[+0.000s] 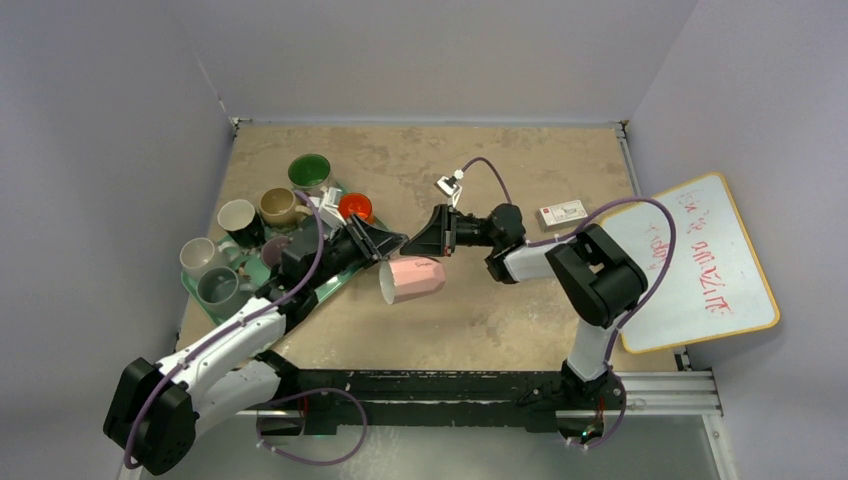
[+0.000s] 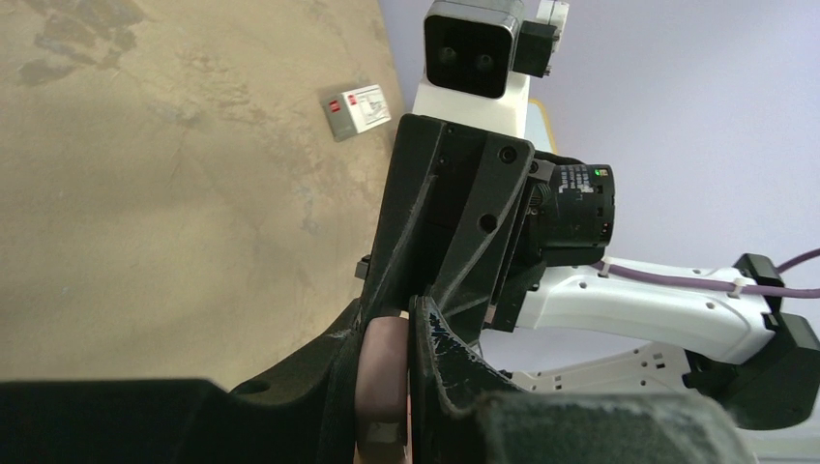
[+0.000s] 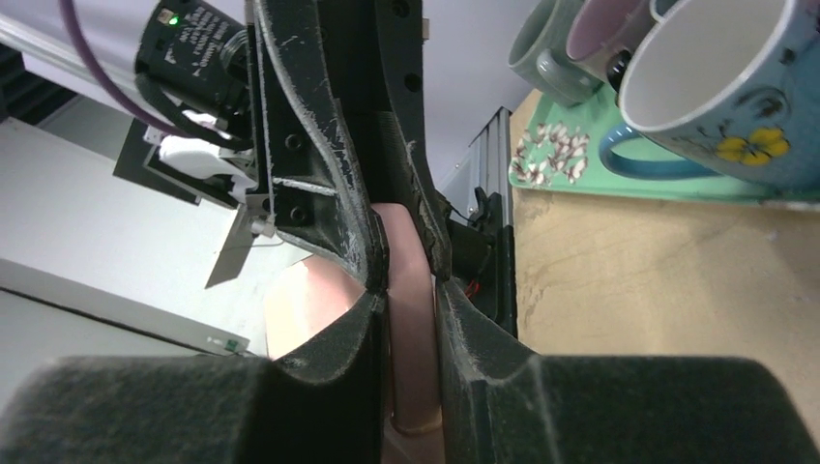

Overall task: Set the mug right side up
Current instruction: Turn over the cup at the center of the board.

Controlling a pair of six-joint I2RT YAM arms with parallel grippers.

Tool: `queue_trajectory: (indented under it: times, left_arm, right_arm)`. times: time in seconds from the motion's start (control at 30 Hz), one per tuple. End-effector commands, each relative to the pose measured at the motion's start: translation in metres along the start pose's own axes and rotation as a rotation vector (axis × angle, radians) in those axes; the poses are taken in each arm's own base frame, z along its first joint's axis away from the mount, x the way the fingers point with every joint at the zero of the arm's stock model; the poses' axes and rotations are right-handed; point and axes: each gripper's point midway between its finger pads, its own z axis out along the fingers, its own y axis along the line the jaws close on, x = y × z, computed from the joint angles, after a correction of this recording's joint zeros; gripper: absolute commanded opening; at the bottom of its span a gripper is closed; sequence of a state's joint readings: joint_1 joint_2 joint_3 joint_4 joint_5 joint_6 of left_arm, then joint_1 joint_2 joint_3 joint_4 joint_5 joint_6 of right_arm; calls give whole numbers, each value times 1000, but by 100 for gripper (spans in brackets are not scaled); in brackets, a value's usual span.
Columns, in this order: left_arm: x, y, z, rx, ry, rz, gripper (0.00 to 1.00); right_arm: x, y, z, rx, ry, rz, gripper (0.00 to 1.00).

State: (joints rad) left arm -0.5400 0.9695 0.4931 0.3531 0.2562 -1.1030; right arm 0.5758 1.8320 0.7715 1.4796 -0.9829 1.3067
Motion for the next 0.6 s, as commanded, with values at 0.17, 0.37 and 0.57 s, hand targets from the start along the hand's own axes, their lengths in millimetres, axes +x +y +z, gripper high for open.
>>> queue_trajectory:
  times: [0.17,0.37,0.57]
  left_arm:
    - [10,26,7,-93,46,26,0]
    - [14,34,7,-120,56,30,0]
    - [18,51,5,-173,57,41,0]
  right_arm:
    - [-8,29,-4,-91,-47,-115,34]
    - [-10,18,-13,-59,-76,-76,39]
    - [-18,10,-24,-26,-112,-28,39]
